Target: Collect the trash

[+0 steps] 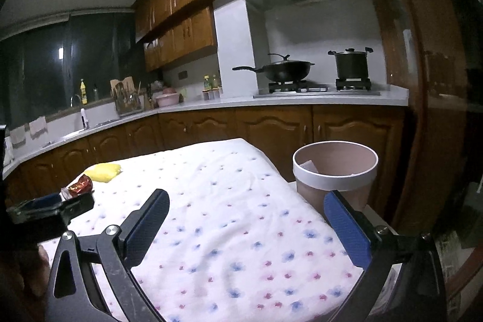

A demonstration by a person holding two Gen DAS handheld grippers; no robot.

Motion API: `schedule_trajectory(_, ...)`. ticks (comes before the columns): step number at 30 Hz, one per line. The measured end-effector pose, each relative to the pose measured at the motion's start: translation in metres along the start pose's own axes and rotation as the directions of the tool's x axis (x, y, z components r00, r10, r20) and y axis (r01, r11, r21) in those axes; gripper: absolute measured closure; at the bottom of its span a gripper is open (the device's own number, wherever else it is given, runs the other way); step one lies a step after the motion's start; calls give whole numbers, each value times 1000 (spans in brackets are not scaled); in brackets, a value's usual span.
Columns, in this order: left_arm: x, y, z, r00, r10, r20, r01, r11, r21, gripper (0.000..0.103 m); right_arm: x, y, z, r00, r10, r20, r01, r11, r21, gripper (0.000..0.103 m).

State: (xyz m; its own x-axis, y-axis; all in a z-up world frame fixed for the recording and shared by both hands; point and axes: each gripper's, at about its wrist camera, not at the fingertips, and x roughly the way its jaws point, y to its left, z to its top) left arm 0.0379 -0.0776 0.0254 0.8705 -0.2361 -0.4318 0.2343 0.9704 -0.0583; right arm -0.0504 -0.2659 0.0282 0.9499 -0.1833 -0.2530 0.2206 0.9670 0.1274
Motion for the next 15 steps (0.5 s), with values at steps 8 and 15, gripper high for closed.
schedule_trajectory(8,-8,2,-22,999,43,11,-43,999,-6,0,2,7,-22,1000,12,-10,-13,1000,-16,0)
schedule_trajectory(15,-16,4,-32,997,80,14,-80,997,-4,0,0,14,-35,999,41,-35,-42,999,-34,0)
